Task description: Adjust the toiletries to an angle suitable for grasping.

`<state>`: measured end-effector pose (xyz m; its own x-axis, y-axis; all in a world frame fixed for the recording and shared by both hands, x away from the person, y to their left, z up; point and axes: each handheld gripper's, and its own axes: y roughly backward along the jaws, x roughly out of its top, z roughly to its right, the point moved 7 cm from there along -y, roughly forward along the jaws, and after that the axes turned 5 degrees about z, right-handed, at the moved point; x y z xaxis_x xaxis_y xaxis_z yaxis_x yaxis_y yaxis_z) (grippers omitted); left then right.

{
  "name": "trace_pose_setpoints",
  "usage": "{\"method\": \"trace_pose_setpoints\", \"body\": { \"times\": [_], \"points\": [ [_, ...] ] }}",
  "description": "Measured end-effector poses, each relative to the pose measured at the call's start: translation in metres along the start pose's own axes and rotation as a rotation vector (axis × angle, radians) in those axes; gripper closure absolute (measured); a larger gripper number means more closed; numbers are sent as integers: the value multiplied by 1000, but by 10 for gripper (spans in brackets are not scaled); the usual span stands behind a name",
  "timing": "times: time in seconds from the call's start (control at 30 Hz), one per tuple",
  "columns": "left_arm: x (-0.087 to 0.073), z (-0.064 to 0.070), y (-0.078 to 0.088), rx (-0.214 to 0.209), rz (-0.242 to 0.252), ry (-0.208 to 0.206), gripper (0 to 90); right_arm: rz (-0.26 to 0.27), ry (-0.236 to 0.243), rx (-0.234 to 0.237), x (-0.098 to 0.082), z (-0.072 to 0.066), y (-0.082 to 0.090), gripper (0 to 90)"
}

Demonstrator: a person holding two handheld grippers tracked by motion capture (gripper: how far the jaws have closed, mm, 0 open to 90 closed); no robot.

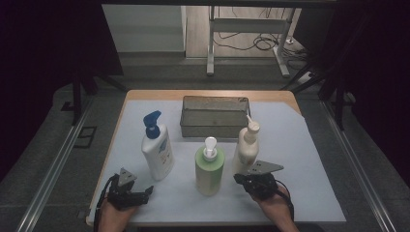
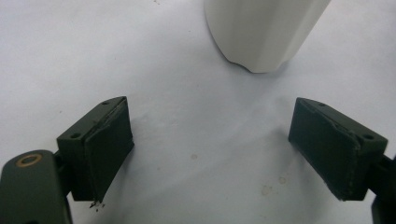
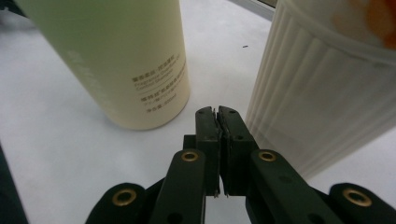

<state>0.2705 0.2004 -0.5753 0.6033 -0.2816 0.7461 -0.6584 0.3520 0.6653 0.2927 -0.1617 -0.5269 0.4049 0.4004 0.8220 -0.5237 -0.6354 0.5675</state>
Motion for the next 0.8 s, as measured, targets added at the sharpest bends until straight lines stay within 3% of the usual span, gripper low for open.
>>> {"method": "trace_pose_setpoints", "body": {
  "times": [0.17,0.47,0.8],
  "points": [
    [0,0,0,0,0,0,130,-7,7,-21,-1,3,-6,871],
    [0,0,0,0,0,0,130,-11,-1,-16,-3,5,-11,888],
    [0,0,0,0,0,0,131,-19,0,-26,-6,9,-7,896]
  ]
}}
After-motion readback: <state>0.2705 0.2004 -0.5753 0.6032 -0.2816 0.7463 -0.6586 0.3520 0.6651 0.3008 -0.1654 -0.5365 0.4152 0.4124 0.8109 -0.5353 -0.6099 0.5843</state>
